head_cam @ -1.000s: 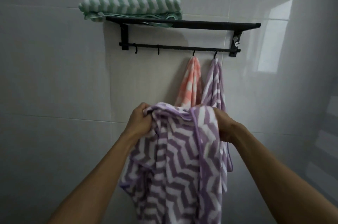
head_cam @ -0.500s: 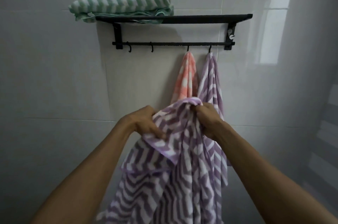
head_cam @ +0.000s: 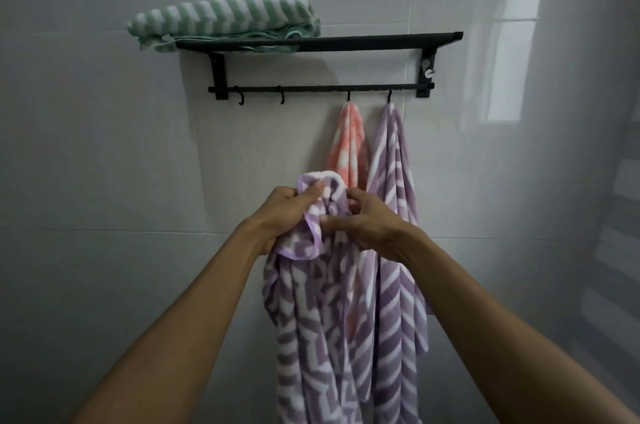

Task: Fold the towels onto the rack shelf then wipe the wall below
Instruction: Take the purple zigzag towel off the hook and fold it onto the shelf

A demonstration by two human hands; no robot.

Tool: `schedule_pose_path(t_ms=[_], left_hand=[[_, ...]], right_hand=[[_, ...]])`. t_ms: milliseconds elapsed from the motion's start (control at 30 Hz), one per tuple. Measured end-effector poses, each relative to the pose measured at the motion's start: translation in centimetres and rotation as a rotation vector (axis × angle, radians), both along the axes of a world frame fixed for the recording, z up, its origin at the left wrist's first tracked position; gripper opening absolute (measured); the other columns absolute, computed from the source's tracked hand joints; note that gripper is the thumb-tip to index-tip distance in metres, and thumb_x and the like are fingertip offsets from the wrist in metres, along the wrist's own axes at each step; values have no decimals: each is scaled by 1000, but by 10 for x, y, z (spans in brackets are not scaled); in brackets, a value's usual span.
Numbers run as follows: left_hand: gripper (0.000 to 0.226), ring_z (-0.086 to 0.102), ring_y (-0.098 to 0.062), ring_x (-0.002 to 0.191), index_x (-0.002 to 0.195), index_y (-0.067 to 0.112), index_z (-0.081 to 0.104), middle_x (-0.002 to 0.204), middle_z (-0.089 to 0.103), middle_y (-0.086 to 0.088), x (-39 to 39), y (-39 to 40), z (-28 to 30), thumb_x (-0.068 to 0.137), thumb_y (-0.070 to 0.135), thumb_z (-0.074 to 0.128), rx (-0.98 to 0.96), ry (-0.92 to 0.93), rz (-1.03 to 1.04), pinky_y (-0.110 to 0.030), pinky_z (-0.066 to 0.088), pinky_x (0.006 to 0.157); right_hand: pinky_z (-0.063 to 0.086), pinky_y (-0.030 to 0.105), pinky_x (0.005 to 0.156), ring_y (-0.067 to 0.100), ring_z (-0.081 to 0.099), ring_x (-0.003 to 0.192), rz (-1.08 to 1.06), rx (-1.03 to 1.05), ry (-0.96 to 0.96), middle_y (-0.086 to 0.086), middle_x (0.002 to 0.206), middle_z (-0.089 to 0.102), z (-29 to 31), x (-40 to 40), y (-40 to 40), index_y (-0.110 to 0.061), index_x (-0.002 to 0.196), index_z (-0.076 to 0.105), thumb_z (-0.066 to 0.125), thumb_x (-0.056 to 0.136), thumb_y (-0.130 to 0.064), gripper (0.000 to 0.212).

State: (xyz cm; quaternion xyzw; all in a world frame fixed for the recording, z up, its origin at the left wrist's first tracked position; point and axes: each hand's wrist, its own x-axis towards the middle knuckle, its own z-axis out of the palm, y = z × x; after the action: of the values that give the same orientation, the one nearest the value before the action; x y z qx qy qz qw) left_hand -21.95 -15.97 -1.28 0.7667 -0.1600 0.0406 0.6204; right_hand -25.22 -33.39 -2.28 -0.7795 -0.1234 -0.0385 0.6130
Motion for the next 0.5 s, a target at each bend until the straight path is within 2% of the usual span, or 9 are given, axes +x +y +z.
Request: schedule_pose_path(t_ms=[67, 133, 167, 233, 267, 333, 400, 500], left_hand=[[53, 69, -19, 70, 75, 10, 71, 75, 73, -6, 0, 1, 3, 86, 62, 65, 38, 23, -63, -28, 56, 69], [73, 73, -24, 84, 97, 8, 75, 94, 77, -10, 1, 7, 2, 70, 76, 70, 70, 73, -206, -35, 57, 82], [79, 74, -25, 89, 107, 9, 74, 101, 77, -10, 0, 10, 0, 62, 74, 77, 88, 106, -272, -35, 56, 84], [73, 73, -23, 101, 123, 18, 66, 113, 75, -4, -6, 19, -3, 61, 46, 91, 229, 88, -381, -36, 57, 88], [74, 71, -21, 105, 127, 21, 61, 117, 74, -1, -5, 22, -6, 62, 32, 93, 352, 41, -386, -36, 57, 90], [75, 68, -20, 108, 127, 20, 54, 118, 69, 0, -3, 26, -17, 61, 24, 89, 500, -56, -268, -36, 57, 91], [57, 67, -21, 104, 120, 19, 54, 113, 68, -1, 0, 29, -27, 71, 25, 82, 390, -89, -142, -36, 57, 88], [25, 72, -22, 100, 114, 19, 67, 106, 76, -1, 0, 32, -37, 90, 24, 73, 134, -88, -143, -32, 58, 84]], right_hand=[[59, 33, 60, 25, 76, 81, -82, -17, -29, 10, 98, 77, 1, 0, 0, -14, 113, 67, 83, 83, -26, 36], [59, 31, 62, 23, 74, 77, -190, 24, -104, 10, 90, 77, 0, 3, -2, -9, 106, 71, 77, 89, -27, 25], [61, 33, 67, 24, 74, 79, -256, 65, -139, 10, 91, 76, 0, 6, -3, -8, 104, 71, 74, 91, -27, 24], [60, 39, 76, 27, 73, 86, -397, 138, -190, 11, 95, 76, 2, 11, -6, -8, 103, 71, 71, 91, -30, 25], [59, 38, 76, 26, 72, 84, -460, 157, -198, 10, 94, 75, 3, 12, -7, -8, 102, 70, 70, 92, -29, 23], [54, 30, 67, 20, 66, 76, -532, 192, -198, 7, 89, 71, 6, 12, -9, -7, 102, 68, 66, 93, -24, 19], [52, 25, 64, 15, 64, 73, -548, 199, -197, 5, 89, 69, 5, 11, -11, -6, 104, 67, 66, 93, -22, 19], [57, 26, 64, 14, 67, 72, -465, 178, -97, 6, 90, 73, 4, 5, -13, -4, 105, 71, 70, 92, -22, 23]])
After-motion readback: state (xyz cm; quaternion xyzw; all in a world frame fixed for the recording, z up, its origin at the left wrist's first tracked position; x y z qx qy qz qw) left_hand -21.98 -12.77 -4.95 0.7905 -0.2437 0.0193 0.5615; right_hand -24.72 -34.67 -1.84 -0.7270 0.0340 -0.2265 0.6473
